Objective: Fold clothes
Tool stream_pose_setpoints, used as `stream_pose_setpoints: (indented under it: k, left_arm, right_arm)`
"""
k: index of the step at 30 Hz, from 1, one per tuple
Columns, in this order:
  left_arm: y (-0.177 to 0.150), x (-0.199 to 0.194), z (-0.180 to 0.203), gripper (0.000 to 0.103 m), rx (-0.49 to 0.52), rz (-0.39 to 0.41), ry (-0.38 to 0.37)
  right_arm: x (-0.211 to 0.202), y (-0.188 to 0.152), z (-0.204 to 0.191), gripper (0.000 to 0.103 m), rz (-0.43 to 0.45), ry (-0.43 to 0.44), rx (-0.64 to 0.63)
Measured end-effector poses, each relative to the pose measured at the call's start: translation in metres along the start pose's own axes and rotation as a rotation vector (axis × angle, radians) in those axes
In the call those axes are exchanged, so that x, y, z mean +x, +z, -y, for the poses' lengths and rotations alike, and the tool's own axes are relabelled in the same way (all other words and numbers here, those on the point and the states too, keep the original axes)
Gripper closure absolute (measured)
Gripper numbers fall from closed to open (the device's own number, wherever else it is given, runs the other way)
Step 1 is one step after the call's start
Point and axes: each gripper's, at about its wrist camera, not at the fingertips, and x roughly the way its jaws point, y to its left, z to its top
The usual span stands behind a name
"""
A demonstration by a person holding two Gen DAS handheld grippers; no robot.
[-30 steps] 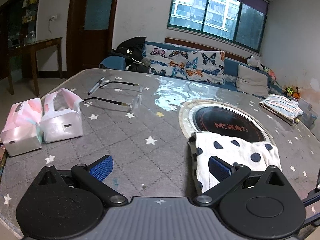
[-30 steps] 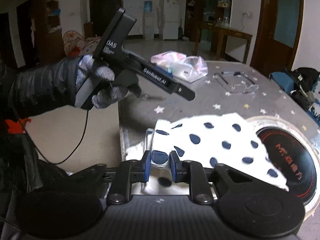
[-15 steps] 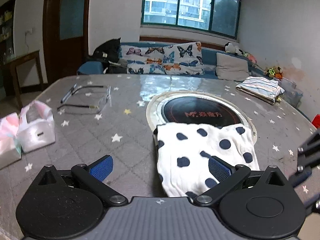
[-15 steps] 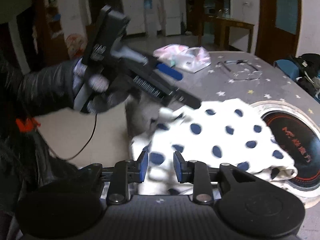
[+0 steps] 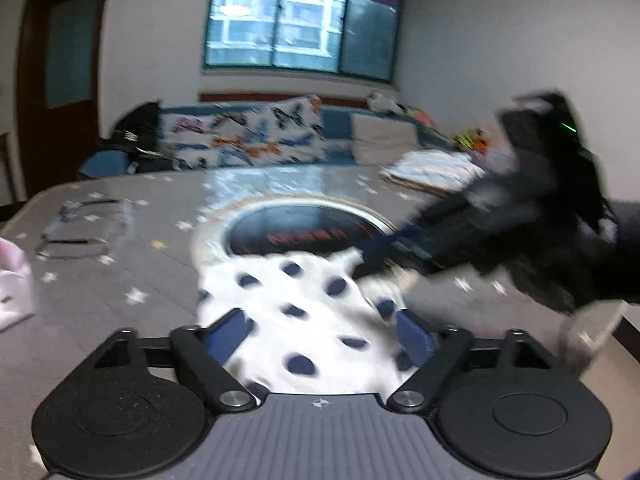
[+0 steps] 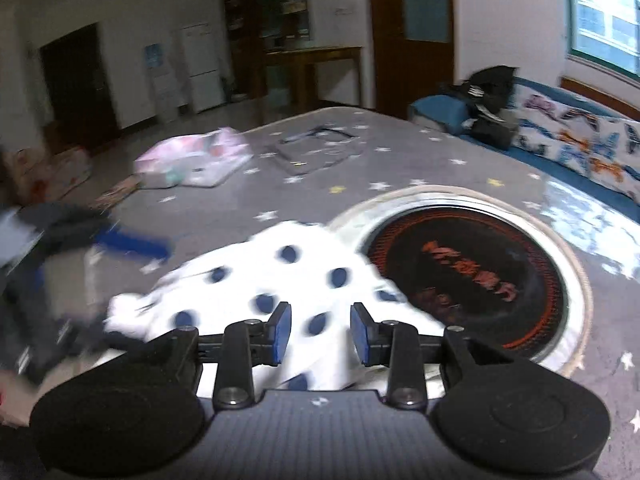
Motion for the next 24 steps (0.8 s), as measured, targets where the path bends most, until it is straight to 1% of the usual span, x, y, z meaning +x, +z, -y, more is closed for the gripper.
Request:
stream_pose_setpoints:
  k: [1, 2, 4, 7, 11, 14, 15, 18, 21, 24]
  left_arm:
    - [-0.003, 0.001, 0.003, 0.034, 0.007, -0.012, -0.017]
    - [-0.005, 0.002, 0.005, 0.036, 0.014, -0.023, -0.032]
    - [-0.011, 0.002, 0.009, 0.046, 0.019, -0.043, -0.051]
    - [-0.02, 0.003, 0.011, 0.055, 0.018, -0.069, -0.073]
    - [-0.03, 0.006, 0.012, 0.057, 0.014, -0.094, -0.08]
    - [-0.028, 0.003, 0.012, 0.057, 0.003, -0.083, -0.079]
    - [-0.027, 0.001, 0.012, 0.055, -0.001, -0.076, -0.077]
    - [-0.025, -0.003, 0.014, 0.055, -0.008, -0.059, -0.077]
    - [-0.026, -0.002, 0.016, 0.055, -0.018, -0.063, -0.083]
    - [-0.031, 0.0, 0.015, 0.055, -0.039, -0.081, -0.085]
  right_arm:
    - [0.004, -0.001, 0.003, 0.071, -0.004, -0.017, 0.001]
    - [0.008, -0.003, 0.005, 0.071, -0.01, -0.033, -0.003]
    - [0.014, -0.008, 0.008, 0.071, -0.032, -0.061, -0.012]
    - [0.023, -0.019, 0.013, 0.071, -0.076, -0.098, -0.016]
    - [0.024, -0.024, 0.016, 0.071, -0.097, -0.107, -0.017]
    - [0.017, -0.015, 0.009, 0.07, -0.083, -0.108, -0.054]
    - [0.017, -0.01, 0.005, 0.07, -0.076, -0.1, -0.062]
    - [0.019, 0.003, -0.004, 0.07, -0.061, -0.068, -0.08]
    - [0.035, 0.013, -0.011, 0.07, -0.062, -0.022, -0.087]
    - [0.054, 0.014, -0.012, 0.07, -0.094, -0.008, -0.08]
